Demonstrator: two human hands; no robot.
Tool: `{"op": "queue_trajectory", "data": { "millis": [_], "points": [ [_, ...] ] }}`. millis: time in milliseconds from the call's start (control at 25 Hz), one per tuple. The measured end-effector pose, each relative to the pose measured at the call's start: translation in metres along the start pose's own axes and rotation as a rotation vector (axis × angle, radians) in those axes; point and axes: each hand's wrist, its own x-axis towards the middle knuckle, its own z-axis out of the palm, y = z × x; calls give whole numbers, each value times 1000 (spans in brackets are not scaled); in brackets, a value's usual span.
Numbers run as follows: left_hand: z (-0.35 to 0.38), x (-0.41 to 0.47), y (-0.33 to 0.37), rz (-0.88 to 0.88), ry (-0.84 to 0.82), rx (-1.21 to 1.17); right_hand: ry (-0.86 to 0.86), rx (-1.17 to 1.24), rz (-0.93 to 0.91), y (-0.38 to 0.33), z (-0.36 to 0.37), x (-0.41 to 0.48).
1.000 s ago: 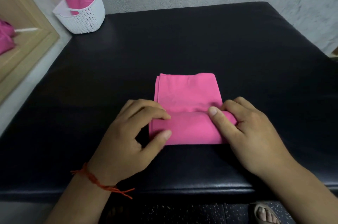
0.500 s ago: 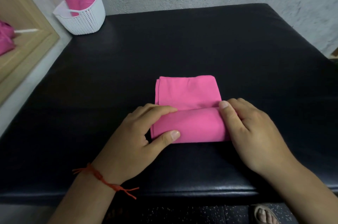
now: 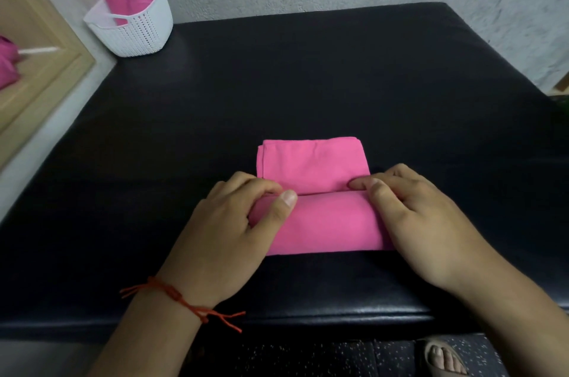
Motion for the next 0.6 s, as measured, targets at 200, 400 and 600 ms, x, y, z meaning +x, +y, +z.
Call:
{"op": "queue_trajectory", "data": {
  "millis": [200,400,600],
  "points": [
    [-2,-2,3,-27,-25,54,-3,-71,9,-2,2,1],
    [0,1,13,-70,94,177,94,-36,5,2,8,3],
    [-4,-1,1,437,176,-1,275,42,-21,1,13,6]
  ]
}}
